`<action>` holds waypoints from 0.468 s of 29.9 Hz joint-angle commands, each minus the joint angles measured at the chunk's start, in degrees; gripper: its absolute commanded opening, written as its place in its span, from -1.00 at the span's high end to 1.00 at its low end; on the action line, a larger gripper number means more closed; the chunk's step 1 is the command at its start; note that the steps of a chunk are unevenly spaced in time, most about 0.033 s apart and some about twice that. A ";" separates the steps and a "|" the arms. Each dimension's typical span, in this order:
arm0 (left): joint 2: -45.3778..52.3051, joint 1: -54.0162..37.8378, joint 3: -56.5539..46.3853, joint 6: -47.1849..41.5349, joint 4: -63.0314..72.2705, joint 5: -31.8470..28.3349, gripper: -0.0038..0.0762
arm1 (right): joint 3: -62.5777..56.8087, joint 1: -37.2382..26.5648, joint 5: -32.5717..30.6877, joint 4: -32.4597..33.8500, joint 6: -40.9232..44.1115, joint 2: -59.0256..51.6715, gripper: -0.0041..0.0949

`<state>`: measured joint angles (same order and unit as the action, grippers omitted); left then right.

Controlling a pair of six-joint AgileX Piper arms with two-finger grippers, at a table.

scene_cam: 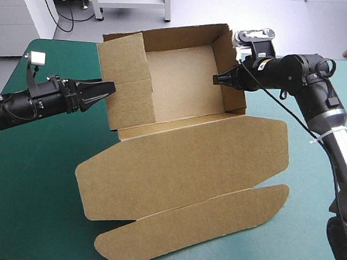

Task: Fold the box

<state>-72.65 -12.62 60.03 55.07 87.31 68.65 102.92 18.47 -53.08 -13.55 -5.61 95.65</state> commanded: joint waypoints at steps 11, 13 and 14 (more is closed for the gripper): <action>5.46 22.99 13.85 -43.41 -48.13 -24.57 -0.60 | 1.69 7.75 8.14 11.17 10.38 -2.77 0.91; 5.46 26.00 14.11 -51.76 -56.74 -26.86 -0.60 | 1.69 8.98 8.50 13.55 12.33 -2.77 0.91; 5.46 27.49 14.11 -57.50 -61.85 -28.10 -0.60 | 1.69 9.60 8.62 14.48 13.14 -2.77 0.91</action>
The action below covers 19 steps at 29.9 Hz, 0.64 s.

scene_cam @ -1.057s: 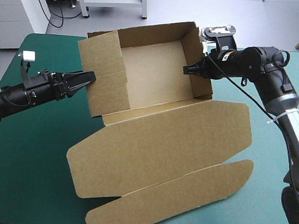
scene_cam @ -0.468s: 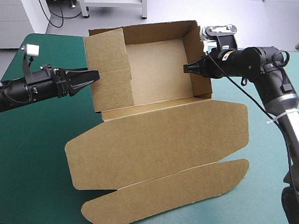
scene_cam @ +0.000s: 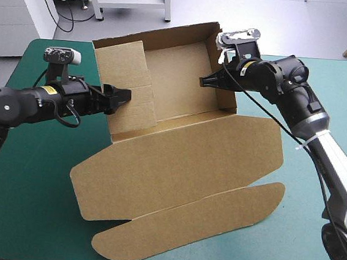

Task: Fold the box

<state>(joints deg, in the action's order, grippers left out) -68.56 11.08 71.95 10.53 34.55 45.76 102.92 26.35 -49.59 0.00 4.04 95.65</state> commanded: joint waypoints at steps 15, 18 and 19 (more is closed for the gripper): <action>-4.32 11.66 2.32 -42.23 -36.01 -8.24 -0.60 | 1.69 6.51 6.64 10.32 11.83 -2.77 0.91; -5.02 11.66 2.32 -44.27 -37.66 -8.27 -0.60 | 1.69 6.51 6.53 10.62 11.97 -2.77 0.91; -5.24 11.66 2.32 -44.81 -38.23 -8.27 -0.60 | 1.69 6.51 6.44 10.62 11.97 -2.77 0.91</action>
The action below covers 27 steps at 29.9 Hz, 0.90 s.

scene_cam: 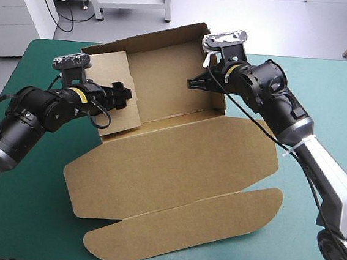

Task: Fold the box

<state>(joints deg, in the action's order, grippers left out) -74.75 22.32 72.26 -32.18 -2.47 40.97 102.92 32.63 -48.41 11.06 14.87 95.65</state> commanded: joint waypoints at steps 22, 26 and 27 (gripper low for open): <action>0.62 0.42 2.12 -4.60 -6.20 -4.79 0.93 | 1.69 0.23 0.03 1.92 0.88 -2.77 0.92; -0.19 0.42 2.88 -2.73 -6.20 -1.90 0.93 | 1.69 0.23 -4.54 1.80 0.88 -2.77 0.92; -1.03 0.42 3.61 -1.56 -6.20 -0.63 0.93 | 1.69 0.23 -5.58 1.90 0.88 -2.67 0.92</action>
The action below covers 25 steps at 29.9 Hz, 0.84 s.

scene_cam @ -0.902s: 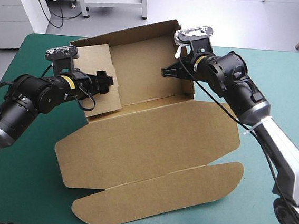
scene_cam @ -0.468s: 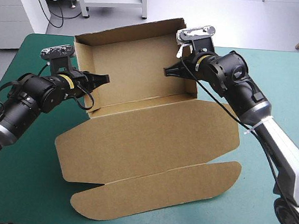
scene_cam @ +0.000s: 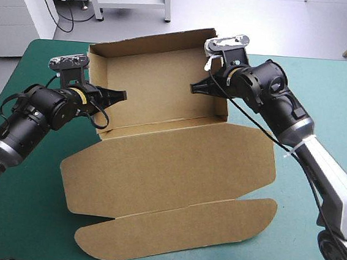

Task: Fold the box

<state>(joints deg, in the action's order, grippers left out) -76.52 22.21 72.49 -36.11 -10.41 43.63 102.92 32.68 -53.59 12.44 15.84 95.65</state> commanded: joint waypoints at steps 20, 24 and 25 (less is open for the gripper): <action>-27.03 0.54 26.59 13.13 8.44 21.09 0.93 | 1.69 -6.00 -15.39 -11.47 -6.13 7.75 0.93; -28.67 0.54 26.82 14.35 8.44 23.47 0.93 | 1.69 -7.53 -15.39 -12.44 -6.13 9.92 0.93; -29.06 0.54 26.85 14.35 8.44 23.47 0.93 | 1.69 -7.85 -15.39 -12.85 -6.13 10.48 0.93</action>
<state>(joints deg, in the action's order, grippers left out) -107.69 22.58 97.14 -22.56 -2.35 68.36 102.92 25.69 -69.53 2.16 12.43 107.82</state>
